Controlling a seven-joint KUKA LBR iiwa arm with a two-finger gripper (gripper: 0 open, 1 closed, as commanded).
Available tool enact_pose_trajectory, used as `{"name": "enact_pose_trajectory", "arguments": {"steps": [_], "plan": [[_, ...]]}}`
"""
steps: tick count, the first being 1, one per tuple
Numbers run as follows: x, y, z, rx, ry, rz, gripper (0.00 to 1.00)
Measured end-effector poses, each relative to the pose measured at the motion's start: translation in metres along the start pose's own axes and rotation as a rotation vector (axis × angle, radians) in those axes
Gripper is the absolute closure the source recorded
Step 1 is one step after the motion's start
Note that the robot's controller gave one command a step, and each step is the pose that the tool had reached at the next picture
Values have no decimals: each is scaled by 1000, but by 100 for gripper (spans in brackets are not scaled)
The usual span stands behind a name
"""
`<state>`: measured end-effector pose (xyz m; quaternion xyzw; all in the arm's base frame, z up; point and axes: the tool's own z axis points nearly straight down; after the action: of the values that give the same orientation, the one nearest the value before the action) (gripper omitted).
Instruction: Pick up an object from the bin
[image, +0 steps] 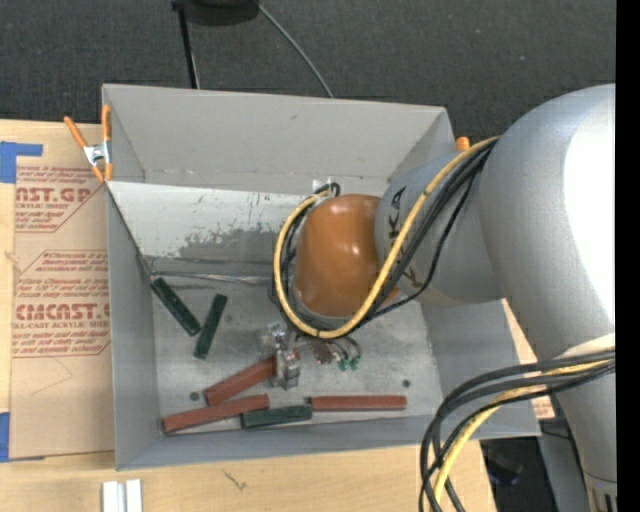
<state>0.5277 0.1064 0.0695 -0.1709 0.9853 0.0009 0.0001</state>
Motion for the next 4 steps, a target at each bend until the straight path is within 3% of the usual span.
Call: {"name": "enact_pose_trajectory", "arguments": {"steps": [1,2,3,4], "plan": [[12,4,-43,-1,9,13,100],[17,-35,-106,1,-1,141,100],[17,-35,-106,1,-1,141,0],[17,-35,-106,1,-1,141,0]]}}
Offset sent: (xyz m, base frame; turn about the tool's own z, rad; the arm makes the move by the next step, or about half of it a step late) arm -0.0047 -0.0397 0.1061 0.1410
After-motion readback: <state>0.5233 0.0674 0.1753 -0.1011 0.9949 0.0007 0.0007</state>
